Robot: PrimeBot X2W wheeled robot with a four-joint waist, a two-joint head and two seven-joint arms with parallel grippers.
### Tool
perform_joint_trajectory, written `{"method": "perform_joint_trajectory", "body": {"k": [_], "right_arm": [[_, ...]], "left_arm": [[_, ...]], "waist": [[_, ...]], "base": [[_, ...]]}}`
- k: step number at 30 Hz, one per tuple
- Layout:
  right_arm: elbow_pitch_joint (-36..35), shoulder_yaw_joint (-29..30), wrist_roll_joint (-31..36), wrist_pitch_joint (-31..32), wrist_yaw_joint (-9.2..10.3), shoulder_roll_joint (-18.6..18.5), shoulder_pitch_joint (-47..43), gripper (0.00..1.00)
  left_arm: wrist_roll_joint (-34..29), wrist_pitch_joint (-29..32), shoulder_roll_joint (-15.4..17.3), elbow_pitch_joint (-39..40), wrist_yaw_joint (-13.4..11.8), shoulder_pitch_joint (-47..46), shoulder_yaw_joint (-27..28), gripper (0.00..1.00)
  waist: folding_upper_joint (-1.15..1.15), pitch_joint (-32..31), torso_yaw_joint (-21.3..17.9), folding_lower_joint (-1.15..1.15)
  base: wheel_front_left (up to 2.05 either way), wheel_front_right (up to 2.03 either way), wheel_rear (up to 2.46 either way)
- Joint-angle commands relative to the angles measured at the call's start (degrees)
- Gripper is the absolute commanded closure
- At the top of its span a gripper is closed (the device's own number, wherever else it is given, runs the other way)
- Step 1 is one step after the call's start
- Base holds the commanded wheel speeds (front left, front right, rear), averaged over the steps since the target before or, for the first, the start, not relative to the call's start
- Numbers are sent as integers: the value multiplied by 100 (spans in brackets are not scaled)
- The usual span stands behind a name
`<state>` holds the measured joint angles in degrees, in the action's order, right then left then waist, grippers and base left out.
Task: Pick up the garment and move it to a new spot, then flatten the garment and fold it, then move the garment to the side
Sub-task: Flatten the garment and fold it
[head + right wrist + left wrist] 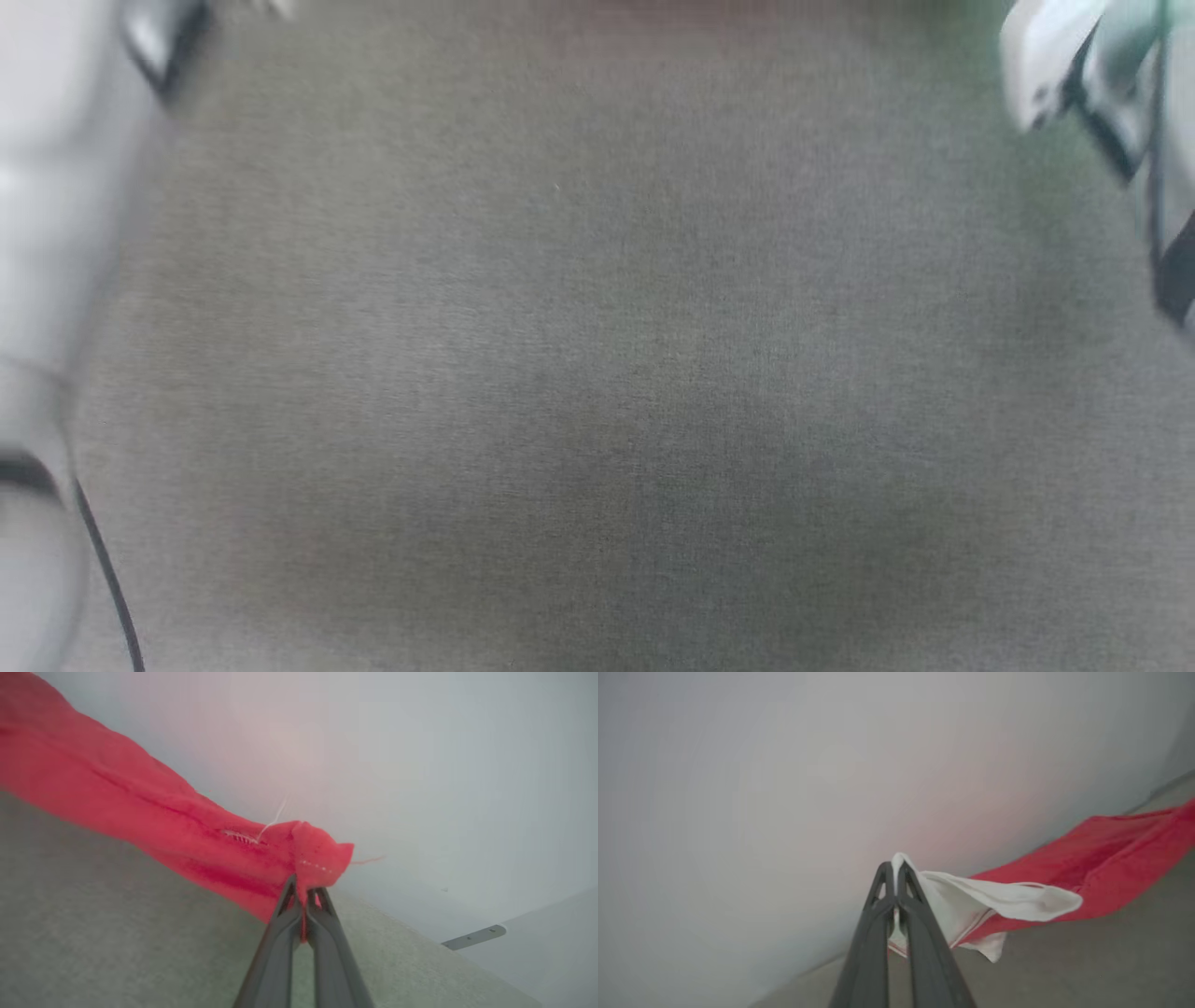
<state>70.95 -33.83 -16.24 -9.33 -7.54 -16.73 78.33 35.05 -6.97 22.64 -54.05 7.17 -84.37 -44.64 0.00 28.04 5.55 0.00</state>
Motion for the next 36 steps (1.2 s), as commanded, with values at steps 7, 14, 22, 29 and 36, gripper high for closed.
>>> {"method": "perform_joint_trajectory", "body": {"k": [7, 14, 22, 29, 36], "right_arm": [[-1080, -849, -1142, 492, 10, -548, -1185, 100], [-2442, -1408, -2276, 987, 10, -1444, -2303, 100], [-4005, -1859, -3179, 1477, 10, -2442, -3577, 100], [-5042, -2054, -3648, 1733, 10, -3177, -4486, 100], [-5976, -2206, -3962, 1835, 6, -3737, -5209, 100]], "left_arm": [[946, 1002, 631, 1447, 18, 1586, -749, 100], [1719, 1882, 1380, 2985, -297, 3107, -859, 100], [2384, 2538, 2324, 5153, -1406, 4767, -940, 100], [2806, 2813, 2893, 6484, -2191, 5723, -1015, 100], [3125, 2870, 3197, 7200, -2782, 6302, -1002, 100]], "waist": [[0, -688, 120, 0], [0, -1077, 137, 0], [0, -1327, 118, 0], [0, -1389, 103, 0], [0, -1397, 72, 0]], "base": [[0, 0, 0], [0, 0, 0], [0, 0, 0], [0, 0, 0], [0, 0, 0]]}}
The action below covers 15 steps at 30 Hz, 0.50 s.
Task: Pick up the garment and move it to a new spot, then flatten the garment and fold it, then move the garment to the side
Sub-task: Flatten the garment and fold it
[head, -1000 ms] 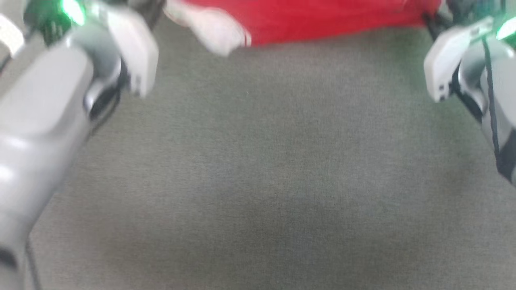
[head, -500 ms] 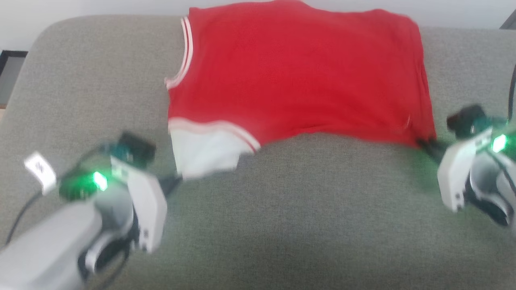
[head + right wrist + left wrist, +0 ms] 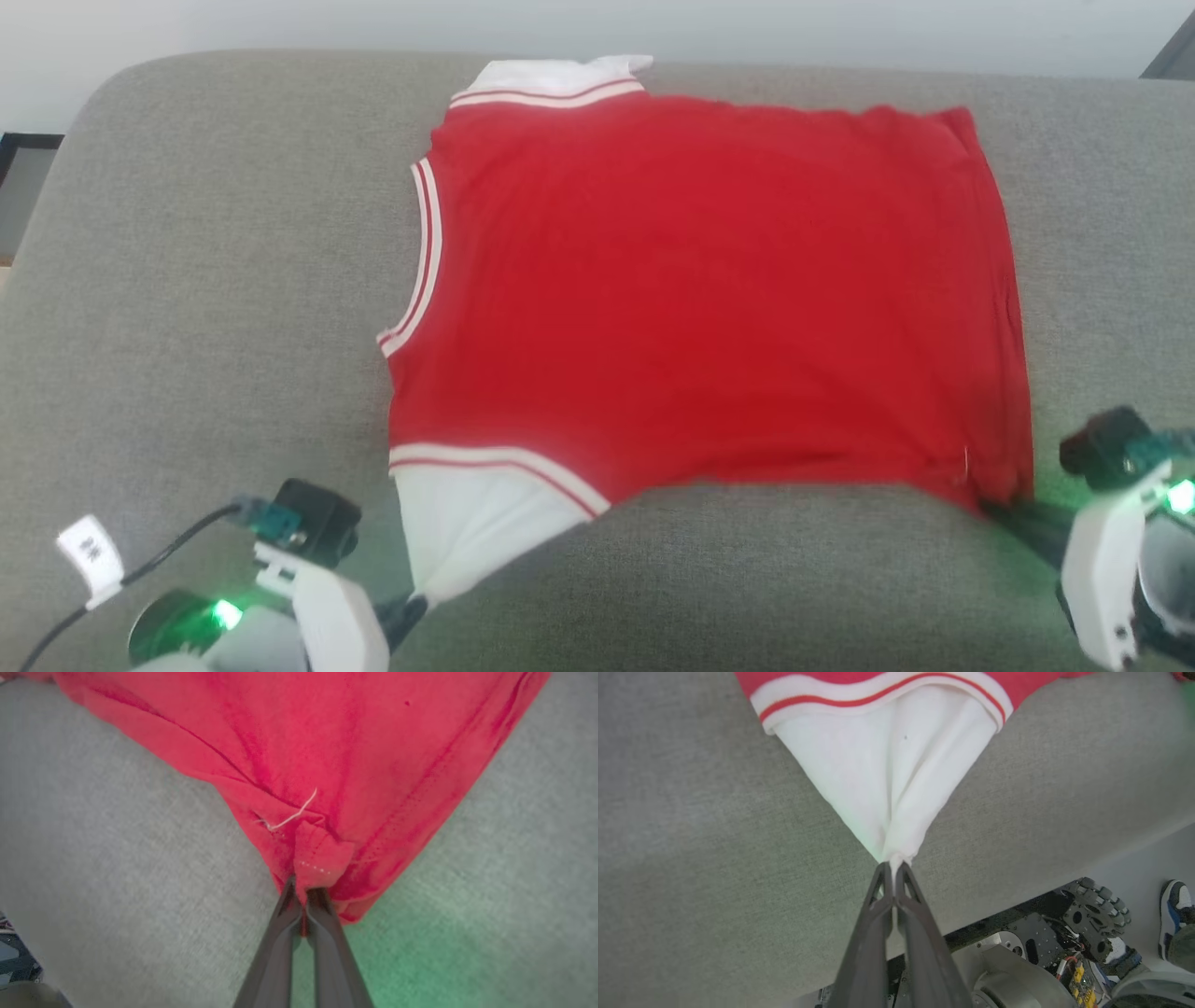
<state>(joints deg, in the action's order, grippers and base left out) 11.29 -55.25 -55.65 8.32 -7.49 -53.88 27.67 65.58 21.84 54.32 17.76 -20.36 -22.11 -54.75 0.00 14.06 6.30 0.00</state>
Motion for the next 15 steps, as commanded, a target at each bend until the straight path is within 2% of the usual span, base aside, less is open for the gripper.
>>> {"method": "perform_joint_trajectory", "body": {"k": [1, 9, 15], "right_arm": [[-154, -112, -60, 84, 1, -112, -224, 100], [-851, -377, -288, 115, 2, -866, -631, 100], [-948, -171, -461, -102, 5, -947, -515, 100]], "left_arm": [[89, 18, 98, 73, -114, 151, 7, 100], [296, -7, 573, 488, -648, 564, 134, 100], [64, -233, 851, 780, -732, 289, 415, 100]], "waist": [[0, 3, -8, 0], [0, 52, -49, 0], [0, 107, -134, 0]], "base": [[0, 0, 0], [0, 0, 0], [0, 0, 0]]}}
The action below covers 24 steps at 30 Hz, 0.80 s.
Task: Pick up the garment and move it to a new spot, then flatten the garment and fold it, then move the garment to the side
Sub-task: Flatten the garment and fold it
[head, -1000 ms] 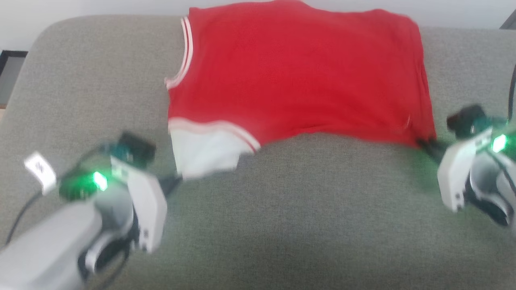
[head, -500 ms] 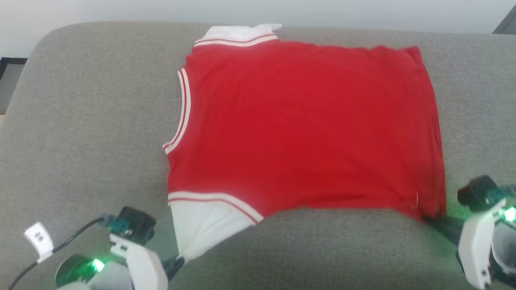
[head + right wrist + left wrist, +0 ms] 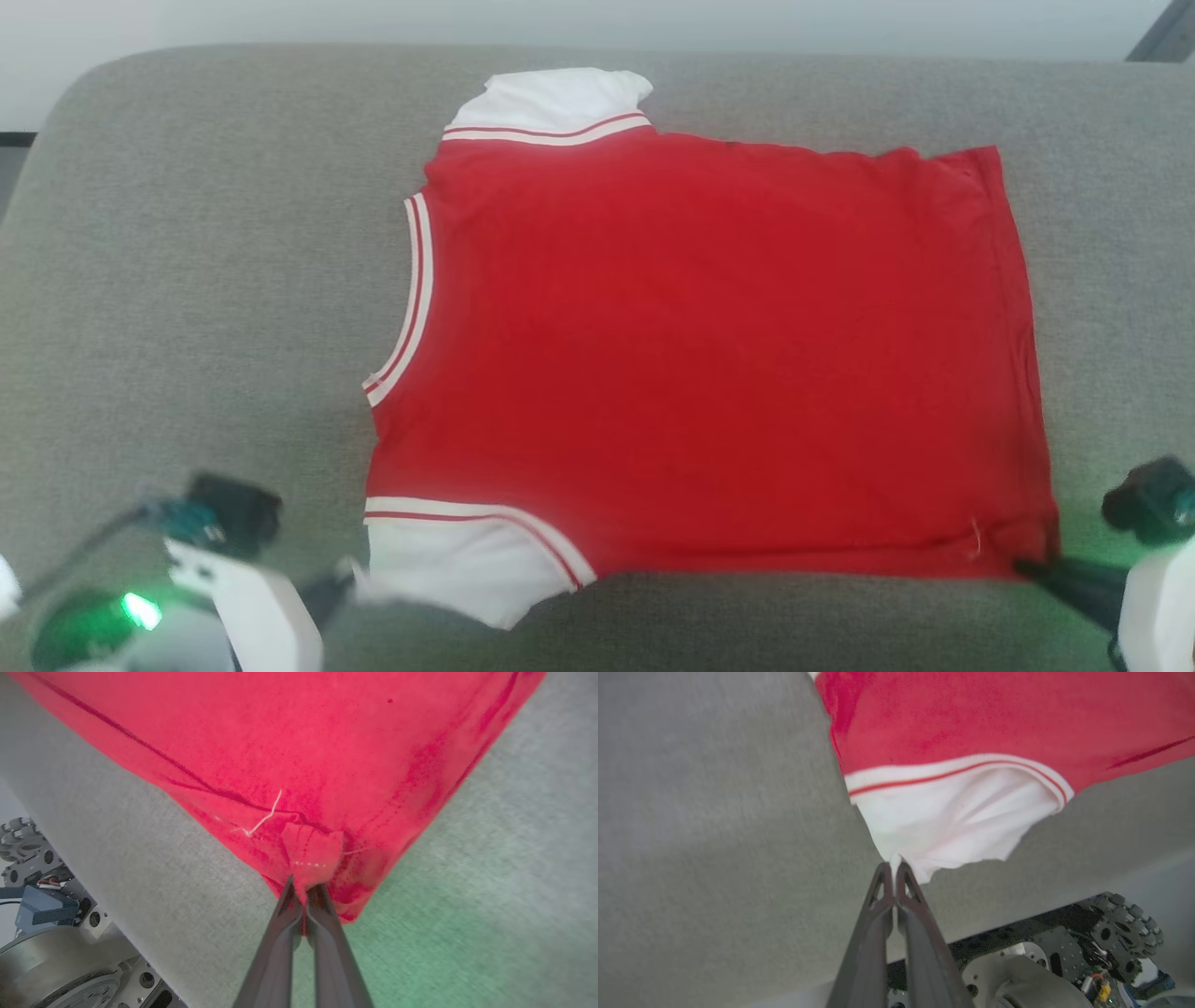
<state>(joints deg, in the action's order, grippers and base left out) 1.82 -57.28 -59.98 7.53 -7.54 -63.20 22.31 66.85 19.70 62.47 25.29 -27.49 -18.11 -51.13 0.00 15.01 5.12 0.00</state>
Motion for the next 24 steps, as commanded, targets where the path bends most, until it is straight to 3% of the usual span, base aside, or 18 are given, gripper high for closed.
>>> {"method": "perform_joint_trajectory", "body": {"k": [1, 5, 10, 17, 24], "right_arm": [[-1, 32, -28, -23, 10, -15, 20, 100], [181, 343, -18, -4, 10, 91, 279, 100], [527, 801, 239, 254, 10, 417, 744, 100], [1228, 1320, 684, 722, 10, 1208, 1414, 100], [2054, 1210, 1185, 848, 10, 2072, 2242, 100]], "left_arm": [[-62, -19, 36, 28, -19, -110, 53, 100], [-402, 50, 247, 97, 128, -599, 242, 100], [-881, 260, 238, -234, 631, -1496, 418, 100], [-1302, 500, -433, -1449, 1621, -2739, 388, 100], [-1424, 734, -1429, -3364, 2506, -3756, 128, 100]], "waist": [[0, 12, -16, 0], [0, 59, -93, 0], [0, 149, -224, 0], [0, 338, -379, 0], [0, 670, -528, 0]], "base": [[0, 0, 0], [0, 0, 0], [0, 0, 0], [0, 0, 0], [0, 0, 0]]}}
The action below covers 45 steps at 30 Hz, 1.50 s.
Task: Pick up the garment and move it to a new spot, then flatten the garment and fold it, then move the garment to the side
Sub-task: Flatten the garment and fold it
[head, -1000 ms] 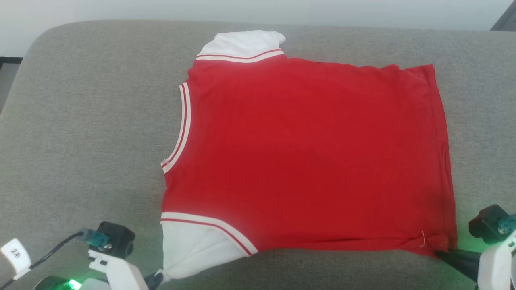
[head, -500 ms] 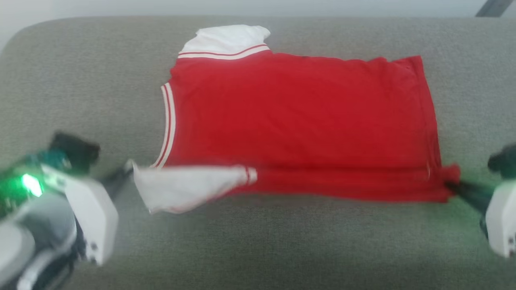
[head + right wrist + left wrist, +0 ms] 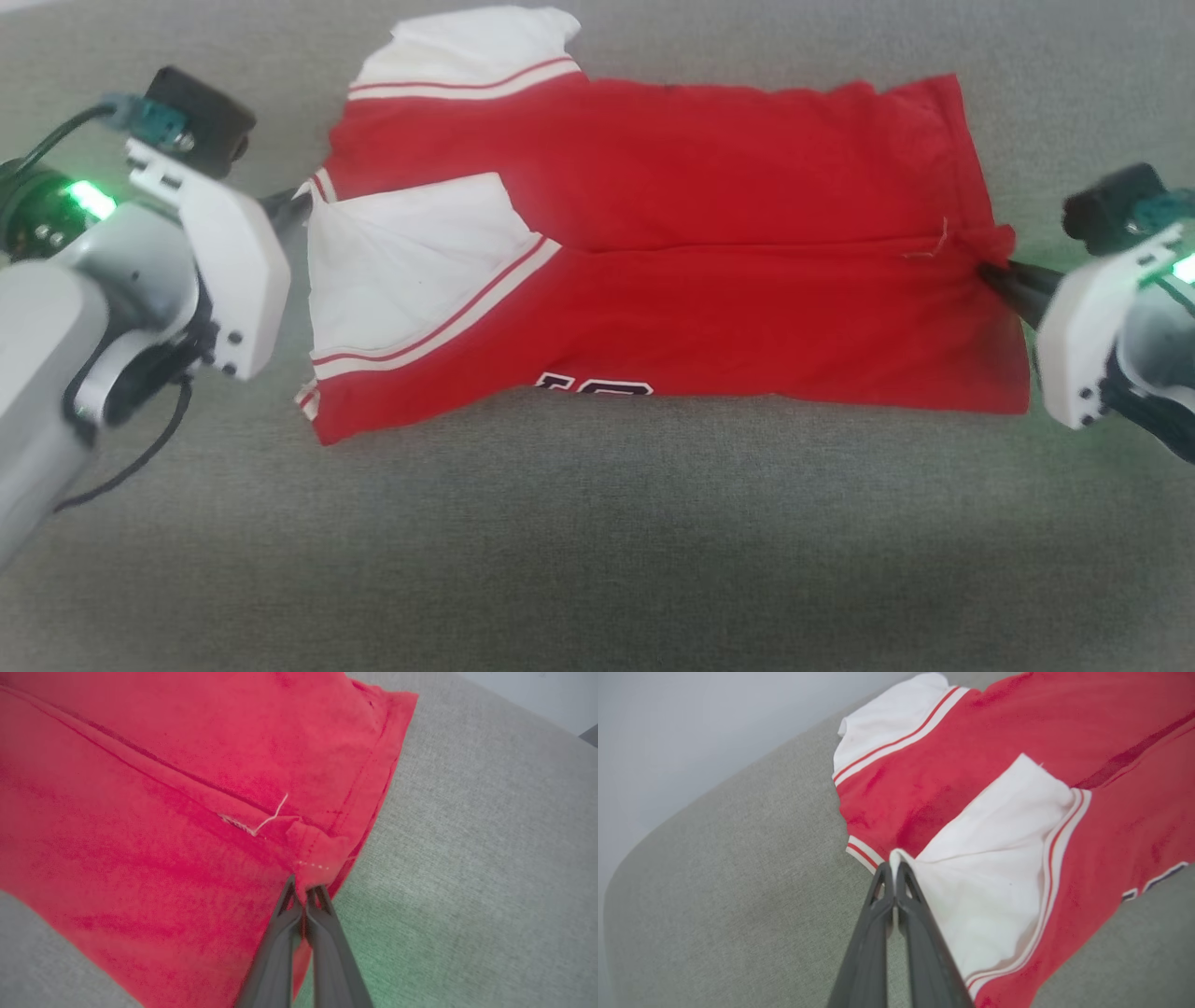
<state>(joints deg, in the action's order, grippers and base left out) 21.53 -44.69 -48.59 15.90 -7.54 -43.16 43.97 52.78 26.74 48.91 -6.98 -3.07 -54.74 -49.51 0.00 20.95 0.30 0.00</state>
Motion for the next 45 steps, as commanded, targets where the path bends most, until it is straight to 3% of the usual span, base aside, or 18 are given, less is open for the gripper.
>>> {"method": "perform_joint_trajectory", "body": {"k": [1, 12, 15, 16, 17, 19, 26, 33, 40, 45], "right_arm": [[197, -91, 84, -20, 10, 154, 170, 100], [1093, -902, -42, -105, 11, 694, 744, 100], [1186, -1050, -107, -220, 10, 699, 884, 100], [1198, -1098, -105, -279, 10, 675, 927, 82], [1196, -1135, -83, -375, 10, 649, 970, 62], [1278, -1153, -84, -550, 11, 623, 1035, 0], [1579, -920, 85, -1275, 11, 670, 1121, 0], [1916, -131, 463, -2426, 11, 861, 856, 0], [1912, 1266, 1263, -3095, 11, 1141, 357, 0], [1216, 2704, 2115, -3108, 10, 1444, -401, 0]], "left_arm": [[-44, 51, -182, -376, 148, -185, -68, 100], [305, 368, -1119, -2347, 757, -508, -341, 99], [421, 423, -1273, -2654, 796, -576, -316, 64], [431, 421, -1305, -2723, 804, -612, -311, 39], [453, 397, -1332, -2774, 801, -656, -285, 0], [510, 433, -1376, -2859, 763, -684, -247, 0], [666, 570, -1330, -2788, 563, -667, -157, 0], [913, 969, -1001, -1983, 153, -295, -90, 0], [1229, 1446, -462, -727, -584, 411, -67, 0], [1379, 1584, -113, 48, -1028, 915, -72, 0]], "waist": [[0, 111, -55, 0], [0, 283, -62, 0], [0, 257, -44, 0], [0, 235, -37, 0], [0, 209, -29, 0], [0, 145, -18, 0], [0, -88, 11, 0], [0, -329, 16, 0], [0, -489, -31, 0], [0, -509, -94, 0]], "base": [[0, 0, 0], [0, 0, 0], [0, 0, 0], [0, 0, 0], [0, 0, 0], [0, 0, 0], [0, 0, 0], [0, 0, 0], [0, 0, 0], [0, 0, 0]]}}
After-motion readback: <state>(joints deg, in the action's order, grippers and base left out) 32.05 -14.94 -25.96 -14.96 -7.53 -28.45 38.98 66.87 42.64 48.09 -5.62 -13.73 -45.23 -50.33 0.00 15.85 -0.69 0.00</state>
